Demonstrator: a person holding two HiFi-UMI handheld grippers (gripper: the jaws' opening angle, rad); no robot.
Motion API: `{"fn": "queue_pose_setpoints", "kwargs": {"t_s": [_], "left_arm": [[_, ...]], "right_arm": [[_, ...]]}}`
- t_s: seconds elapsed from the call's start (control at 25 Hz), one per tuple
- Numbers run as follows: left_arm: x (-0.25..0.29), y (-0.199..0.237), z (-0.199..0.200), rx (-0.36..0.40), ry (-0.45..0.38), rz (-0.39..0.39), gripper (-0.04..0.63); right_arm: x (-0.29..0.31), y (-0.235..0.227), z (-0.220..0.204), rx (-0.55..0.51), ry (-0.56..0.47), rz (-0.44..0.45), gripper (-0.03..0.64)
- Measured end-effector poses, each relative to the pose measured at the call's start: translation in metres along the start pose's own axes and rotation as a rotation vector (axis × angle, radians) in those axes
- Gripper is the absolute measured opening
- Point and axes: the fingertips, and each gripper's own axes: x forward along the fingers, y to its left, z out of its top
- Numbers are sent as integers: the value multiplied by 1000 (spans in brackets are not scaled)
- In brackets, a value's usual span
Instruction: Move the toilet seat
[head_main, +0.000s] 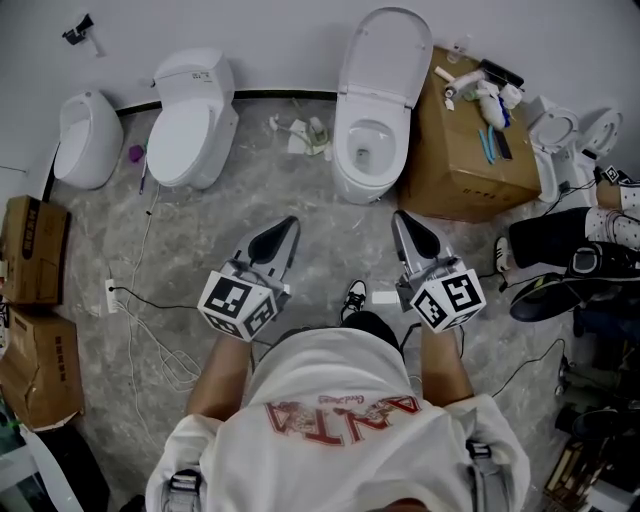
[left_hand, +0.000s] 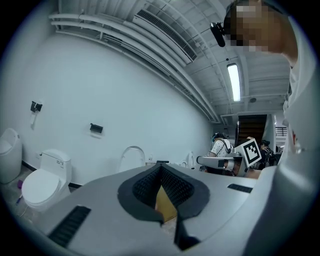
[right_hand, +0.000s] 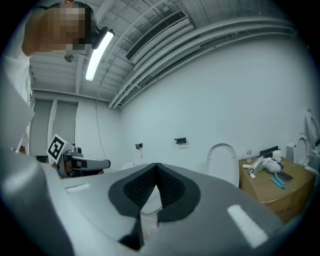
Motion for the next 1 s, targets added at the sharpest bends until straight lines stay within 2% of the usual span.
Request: {"fn": "queue_pose_setpoints", "kwargs": {"t_s": [0.44,0.76,1.0], "left_arm": [[131,-7,3,-6,56,29,9],[222,-22,6,-4,56,53,9],[262,-28,-4,-10,82,23,9]], "right_arm": [[24,-137,11,51,18,-7,2],[25,-239,10,91,35,-36,2],[22,-280,-6,135,59,-83,2]]}}
